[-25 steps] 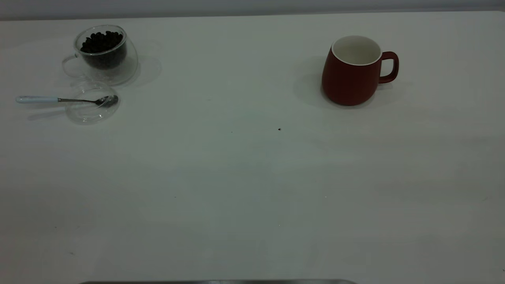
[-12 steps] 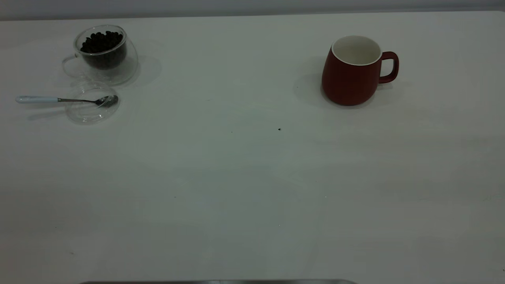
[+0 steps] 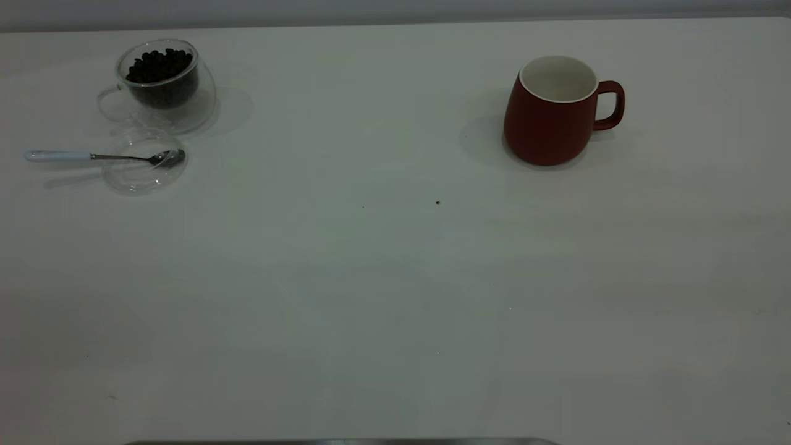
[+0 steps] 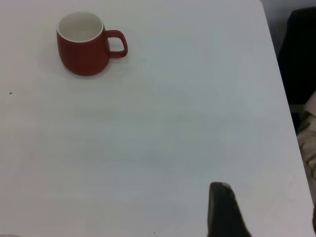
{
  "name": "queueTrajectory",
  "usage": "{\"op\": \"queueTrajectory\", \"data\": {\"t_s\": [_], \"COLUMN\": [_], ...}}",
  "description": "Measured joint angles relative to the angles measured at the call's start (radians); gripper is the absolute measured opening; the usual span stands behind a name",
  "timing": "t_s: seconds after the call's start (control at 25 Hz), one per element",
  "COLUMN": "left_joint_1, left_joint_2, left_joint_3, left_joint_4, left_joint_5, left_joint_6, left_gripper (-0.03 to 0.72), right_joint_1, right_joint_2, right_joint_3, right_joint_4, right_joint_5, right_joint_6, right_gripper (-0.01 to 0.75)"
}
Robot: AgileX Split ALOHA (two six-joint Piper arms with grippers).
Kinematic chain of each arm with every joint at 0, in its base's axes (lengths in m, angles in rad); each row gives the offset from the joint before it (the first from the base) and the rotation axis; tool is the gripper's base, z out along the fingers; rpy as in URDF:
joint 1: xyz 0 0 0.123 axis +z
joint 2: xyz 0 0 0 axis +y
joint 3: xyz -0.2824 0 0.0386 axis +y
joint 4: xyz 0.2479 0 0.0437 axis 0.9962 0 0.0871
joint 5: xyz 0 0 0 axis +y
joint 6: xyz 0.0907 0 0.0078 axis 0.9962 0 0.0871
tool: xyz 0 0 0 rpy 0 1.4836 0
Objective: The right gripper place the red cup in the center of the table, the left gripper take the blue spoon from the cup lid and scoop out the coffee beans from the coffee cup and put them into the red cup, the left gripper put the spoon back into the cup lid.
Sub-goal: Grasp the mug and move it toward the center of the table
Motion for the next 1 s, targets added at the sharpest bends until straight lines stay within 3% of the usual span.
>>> {"op": "queueTrajectory", "data": {"t_s": [0.4,0.6,0.8,1.0], "left_joint_1": [0.0,0.0,0.0,0.0], "left_joint_2": [0.0,0.0,0.0,0.0], "left_joint_3": [0.0,0.0,0.0,0.0], "left_joint_4": [0.0,0.0,0.0,0.0], "left_joint_5": [0.0,0.0,0.0,0.0], "left_joint_6": [0.0,-0.001,-0.001,-0.003], "left_gripper": [0.236,0.236,0.236,0.236], "right_joint_1": [0.0,0.0,0.0,0.0], "right_joint_2": [0.009,0.204,0.582,0.943], "right_joint_3": [-0.011,-0.021,-0.023,-0.111], "right_joint_4": [0.039,0.129,0.148,0.226], "right_joint_5": [-0.021,-0.292,-0.565,-0.627], "right_joint_6": [0.023,0.025,-0.008,-0.091], "right_gripper": [0.457,0.457,0.457,0.457]}}
